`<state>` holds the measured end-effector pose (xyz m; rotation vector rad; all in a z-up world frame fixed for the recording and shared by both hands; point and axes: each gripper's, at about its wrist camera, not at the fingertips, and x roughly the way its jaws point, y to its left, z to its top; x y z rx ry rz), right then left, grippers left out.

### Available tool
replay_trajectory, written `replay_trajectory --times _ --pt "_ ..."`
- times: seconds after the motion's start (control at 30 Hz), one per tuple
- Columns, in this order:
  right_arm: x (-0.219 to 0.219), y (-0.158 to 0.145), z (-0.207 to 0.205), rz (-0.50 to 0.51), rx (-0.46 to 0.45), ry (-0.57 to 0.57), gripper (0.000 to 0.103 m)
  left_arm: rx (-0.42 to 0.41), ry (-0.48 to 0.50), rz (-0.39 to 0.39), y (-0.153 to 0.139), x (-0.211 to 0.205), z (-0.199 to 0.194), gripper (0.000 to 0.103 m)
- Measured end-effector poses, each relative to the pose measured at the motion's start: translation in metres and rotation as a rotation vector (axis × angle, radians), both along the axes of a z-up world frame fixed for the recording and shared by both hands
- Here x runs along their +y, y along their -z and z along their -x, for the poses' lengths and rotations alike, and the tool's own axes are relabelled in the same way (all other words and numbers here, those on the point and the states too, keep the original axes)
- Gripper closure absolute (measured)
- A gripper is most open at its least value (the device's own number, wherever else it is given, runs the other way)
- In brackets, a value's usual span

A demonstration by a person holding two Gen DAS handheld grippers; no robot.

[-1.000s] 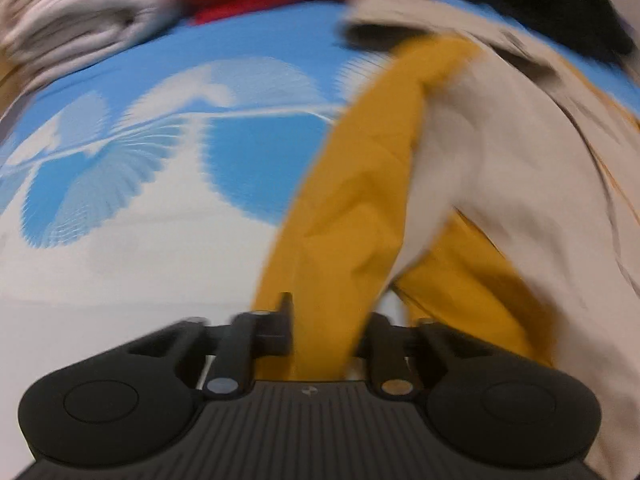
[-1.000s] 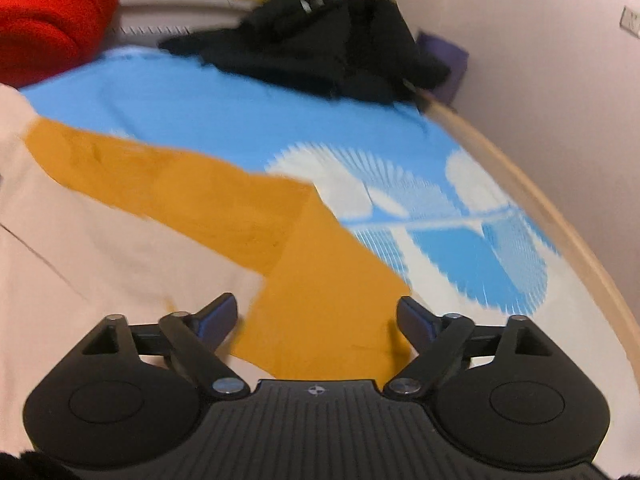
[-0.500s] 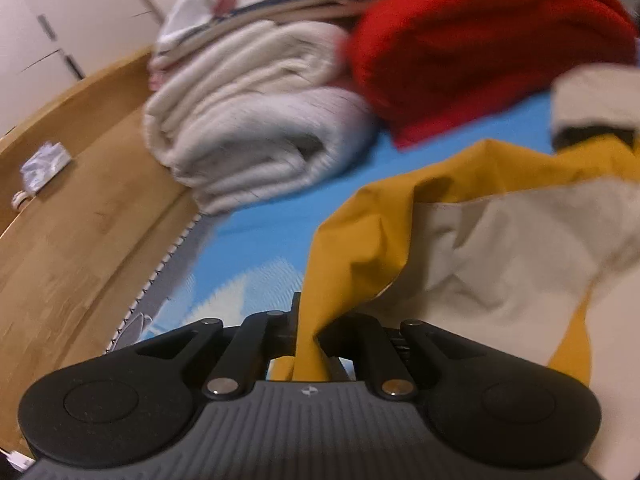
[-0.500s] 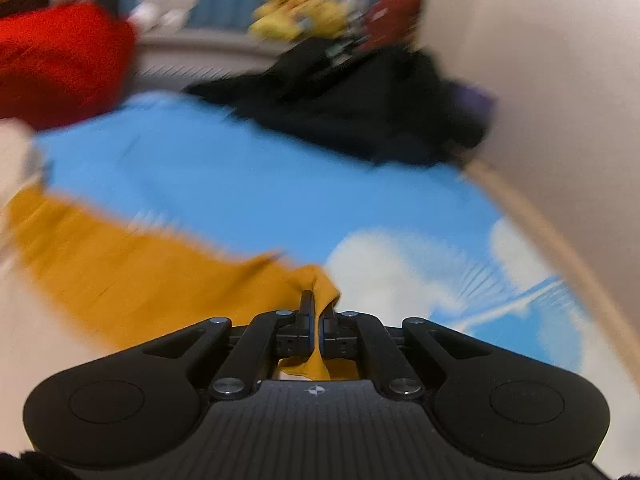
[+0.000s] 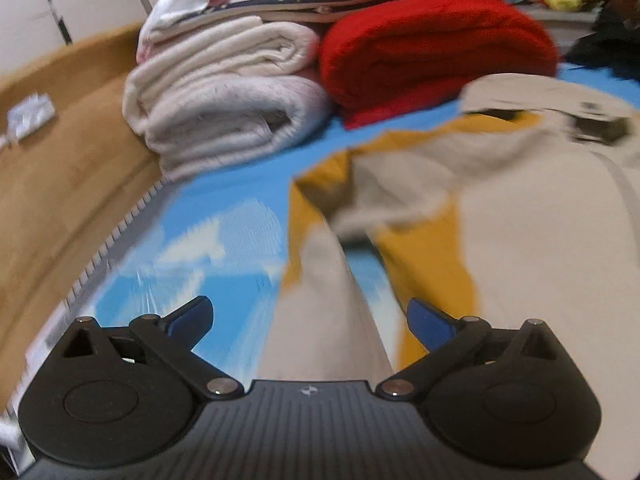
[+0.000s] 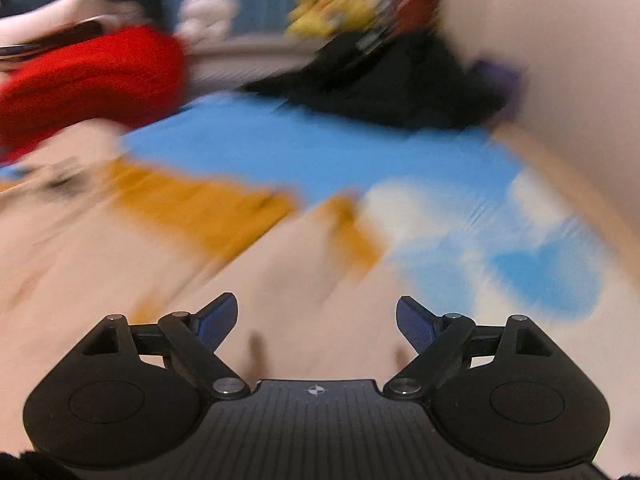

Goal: Fold large clothes

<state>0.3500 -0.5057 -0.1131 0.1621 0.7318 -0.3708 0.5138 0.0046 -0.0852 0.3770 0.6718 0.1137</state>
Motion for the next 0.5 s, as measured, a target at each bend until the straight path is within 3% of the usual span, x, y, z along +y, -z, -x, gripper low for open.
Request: replay_trajectory --times 0.07,0.17,0.27,0.3,0.37,0.4,0.5 --pt "0.019 0.010 0.027 -0.198 0.061 -0.057 0.013 0.033 0.011 0.070 -0.003 0.007 0.049 0.000" --pt "0.033 0.037 0.040 -0.393 0.147 0.029 0.012 0.074 -0.005 0.174 -0.004 0.014 0.114 0.000" --pt "0.033 0.061 0.033 -0.491 0.102 0.161 0.012 0.095 -0.056 0.208 -0.001 0.025 0.146 0.000" --pt "0.029 0.066 0.028 -0.507 0.060 0.208 0.030 0.100 -0.086 0.201 0.001 0.027 0.153 0.000" --pt "0.025 0.064 0.014 -0.437 0.023 0.242 0.093 0.110 -0.152 0.194 0.002 0.034 0.163 0.000" --pt "0.023 0.057 0.008 -0.385 0.031 0.277 0.098 0.111 -0.170 0.189 0.001 0.037 0.167 0.000" --pt "-0.008 -0.005 -0.001 -0.167 -0.093 0.301 0.100 0.081 -0.194 0.133 -0.002 0.046 0.172 0.000"
